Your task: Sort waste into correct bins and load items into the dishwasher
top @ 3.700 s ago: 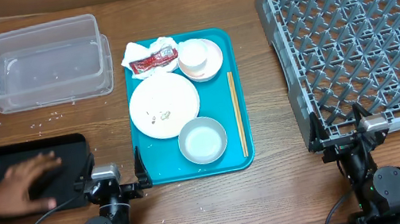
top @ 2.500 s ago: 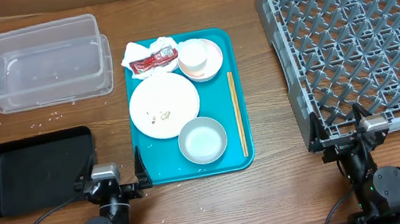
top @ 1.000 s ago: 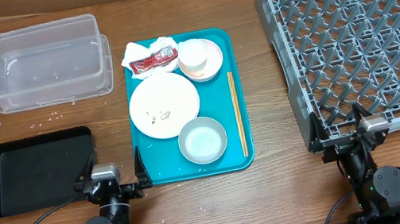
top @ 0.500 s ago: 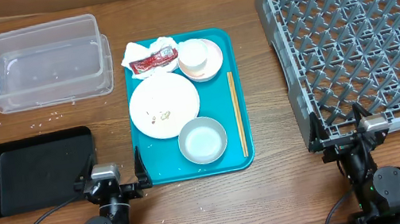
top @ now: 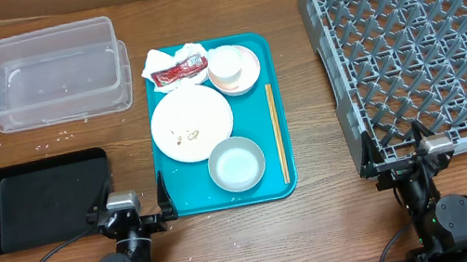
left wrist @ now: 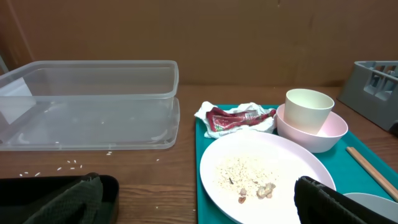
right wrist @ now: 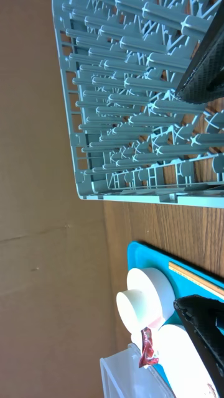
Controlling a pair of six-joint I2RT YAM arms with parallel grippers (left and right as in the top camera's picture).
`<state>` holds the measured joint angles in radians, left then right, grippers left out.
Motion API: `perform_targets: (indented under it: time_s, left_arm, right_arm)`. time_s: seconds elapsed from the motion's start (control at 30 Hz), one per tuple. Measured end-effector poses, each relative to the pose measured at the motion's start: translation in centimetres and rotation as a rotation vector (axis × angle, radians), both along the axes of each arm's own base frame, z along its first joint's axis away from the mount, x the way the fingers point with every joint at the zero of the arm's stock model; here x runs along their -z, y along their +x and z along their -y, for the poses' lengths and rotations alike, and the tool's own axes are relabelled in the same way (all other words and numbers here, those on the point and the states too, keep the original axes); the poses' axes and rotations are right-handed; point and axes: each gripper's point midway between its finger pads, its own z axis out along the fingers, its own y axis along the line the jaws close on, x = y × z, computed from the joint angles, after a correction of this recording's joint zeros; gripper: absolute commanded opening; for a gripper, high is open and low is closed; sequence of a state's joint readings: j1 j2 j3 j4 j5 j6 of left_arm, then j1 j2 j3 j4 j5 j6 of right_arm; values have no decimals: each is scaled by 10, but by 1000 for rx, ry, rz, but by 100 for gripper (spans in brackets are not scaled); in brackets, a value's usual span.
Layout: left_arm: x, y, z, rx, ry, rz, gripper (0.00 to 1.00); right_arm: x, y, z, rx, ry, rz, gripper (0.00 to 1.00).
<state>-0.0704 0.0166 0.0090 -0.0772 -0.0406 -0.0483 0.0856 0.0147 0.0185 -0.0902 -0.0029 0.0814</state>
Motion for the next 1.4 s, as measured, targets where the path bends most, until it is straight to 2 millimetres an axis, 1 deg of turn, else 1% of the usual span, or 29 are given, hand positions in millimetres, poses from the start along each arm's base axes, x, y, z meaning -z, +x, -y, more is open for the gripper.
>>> perform_targets:
  time_s: [1.23, 1.4]
  left_arm:
    - [0, 0, 0, 0, 0, 0, 100]
    - [-3, 0, -1, -2, 25, 11, 100]
  right_arm:
    - [0, 0, 0, 0, 0, 0, 100]
    - [0, 0, 0, 0, 0, 0, 100]
